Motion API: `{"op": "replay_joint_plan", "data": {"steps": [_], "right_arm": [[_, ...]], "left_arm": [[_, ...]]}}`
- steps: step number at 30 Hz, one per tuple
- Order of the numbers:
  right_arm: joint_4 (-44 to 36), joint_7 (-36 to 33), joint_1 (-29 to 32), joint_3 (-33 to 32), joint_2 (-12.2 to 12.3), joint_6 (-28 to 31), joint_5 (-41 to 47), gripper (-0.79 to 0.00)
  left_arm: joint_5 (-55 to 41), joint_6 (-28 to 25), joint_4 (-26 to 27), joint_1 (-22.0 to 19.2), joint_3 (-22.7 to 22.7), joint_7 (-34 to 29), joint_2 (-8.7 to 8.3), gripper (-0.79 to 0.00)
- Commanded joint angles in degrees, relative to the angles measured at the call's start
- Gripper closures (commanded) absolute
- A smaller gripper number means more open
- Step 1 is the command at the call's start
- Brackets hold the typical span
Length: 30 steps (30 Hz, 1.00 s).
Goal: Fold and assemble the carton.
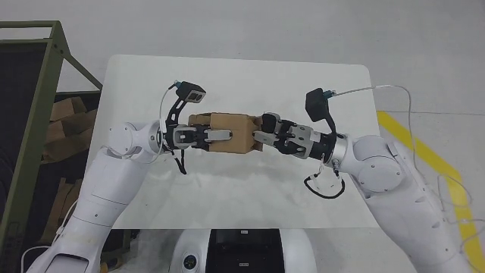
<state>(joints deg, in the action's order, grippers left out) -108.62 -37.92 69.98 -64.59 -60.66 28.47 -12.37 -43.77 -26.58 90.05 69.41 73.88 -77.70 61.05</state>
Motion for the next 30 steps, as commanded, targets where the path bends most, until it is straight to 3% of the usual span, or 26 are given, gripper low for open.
{"op": "replay_joint_plan", "data": {"steps": [1, 21, 24, 27, 30], "right_arm": [[-0.04, -0.07, -0.02, 0.12, -0.01, 0.14, 0.06, -0.299], [1.67, -0.66, -1.57, 2.48, -0.44, 5.52, 5.90, -0.286], [2.14, -1.01, -1.94, 2.59, -0.45, 6.14, 6.25, -0.249], [2.33, -1.23, -2.17, 2.63, -0.46, 6.43, 6.29, -0.163], [2.46, -1.09, -2.20, 2.44, -0.43, 6.44, 5.80, -0.157]], "left_arm": [[0.04, -0.01, 0.01, 0.10, 0.01, 0.02, -0.04, 0.000], [-0.06, -0.21, 0.47, 0.52, 0.00, 0.21, -0.33, 0.000], [-0.11, -0.22, 0.42, 0.42, -0.05, 0.22, -0.35, 0.000], [-0.16, -0.22, 0.34, 0.27, -0.12, 0.22, -0.37, 0.000], [-0.17, -0.18, 0.27, 0.14, -0.22, 0.18, -0.39, 0.000]]}}
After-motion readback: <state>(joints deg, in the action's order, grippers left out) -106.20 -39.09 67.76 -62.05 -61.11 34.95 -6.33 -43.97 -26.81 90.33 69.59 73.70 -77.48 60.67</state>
